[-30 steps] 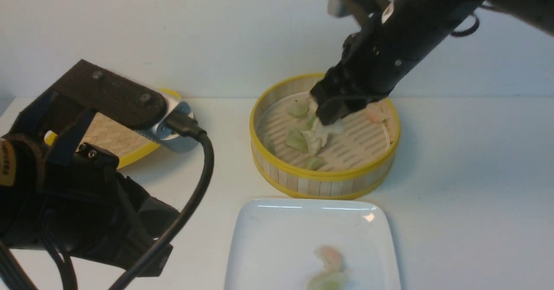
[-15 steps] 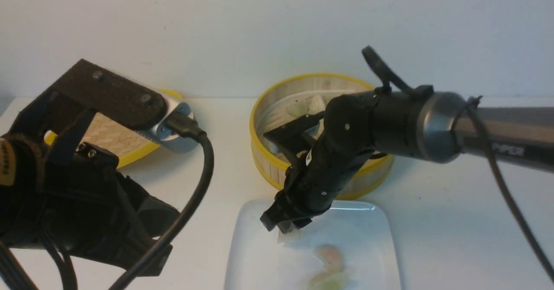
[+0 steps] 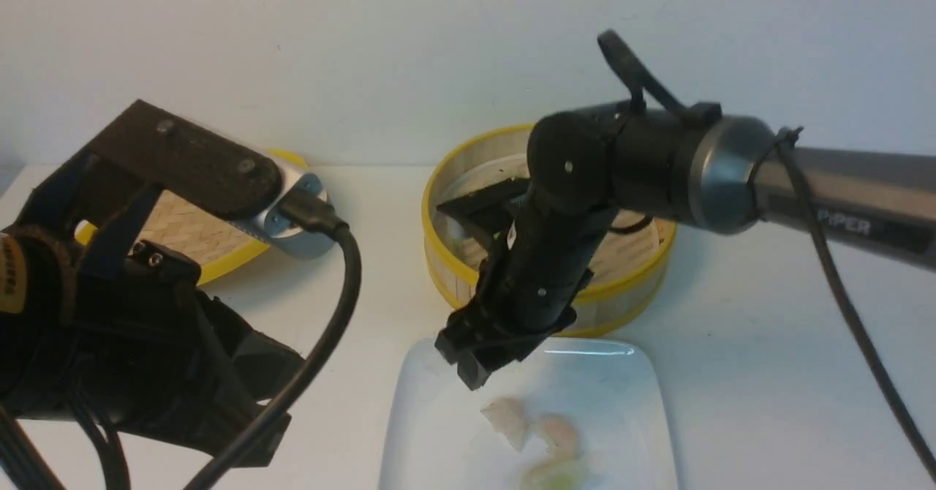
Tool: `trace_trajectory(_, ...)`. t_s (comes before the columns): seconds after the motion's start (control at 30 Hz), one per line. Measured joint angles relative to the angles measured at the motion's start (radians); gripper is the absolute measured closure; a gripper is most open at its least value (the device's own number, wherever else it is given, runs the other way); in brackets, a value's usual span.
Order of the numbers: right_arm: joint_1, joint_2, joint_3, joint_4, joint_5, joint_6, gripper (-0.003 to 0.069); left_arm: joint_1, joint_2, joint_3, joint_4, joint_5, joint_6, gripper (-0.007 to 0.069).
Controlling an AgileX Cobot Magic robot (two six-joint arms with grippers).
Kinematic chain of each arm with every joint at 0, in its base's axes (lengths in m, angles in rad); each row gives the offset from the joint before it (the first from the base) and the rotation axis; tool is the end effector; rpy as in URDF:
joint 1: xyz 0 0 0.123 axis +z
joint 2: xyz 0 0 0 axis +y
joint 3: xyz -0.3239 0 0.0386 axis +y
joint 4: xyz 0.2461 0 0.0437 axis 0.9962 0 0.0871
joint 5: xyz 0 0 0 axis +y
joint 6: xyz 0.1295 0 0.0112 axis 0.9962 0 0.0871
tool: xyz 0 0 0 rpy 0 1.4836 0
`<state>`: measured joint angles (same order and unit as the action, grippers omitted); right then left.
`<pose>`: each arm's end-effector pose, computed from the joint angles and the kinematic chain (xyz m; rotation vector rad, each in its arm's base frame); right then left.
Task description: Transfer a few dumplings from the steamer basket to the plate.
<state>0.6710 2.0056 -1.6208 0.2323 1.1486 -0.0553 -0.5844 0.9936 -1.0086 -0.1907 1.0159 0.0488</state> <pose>0.3221 0.2906 0.2227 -0.9704 2.9087 0.3774 0.1387 -0.1168 0.3619 0.7302 2.4122 -0.4666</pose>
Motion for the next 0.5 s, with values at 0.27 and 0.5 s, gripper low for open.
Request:
trace_trajectory(0.27, 0.000, -0.256, -0.084, -0.134, 0.082, 0.137, 0.0335, 0.000, 0.000, 0.000, 0.000, 0.000, 0.018, 0.0631)
trace_trajectory(0.5, 0.000, -0.616, -0.013, -0.149, 0.097, 0.234, 0.0533, 0.000, 0.000, 0.000, -0.001, 0.001, 0.043, 0.0631)
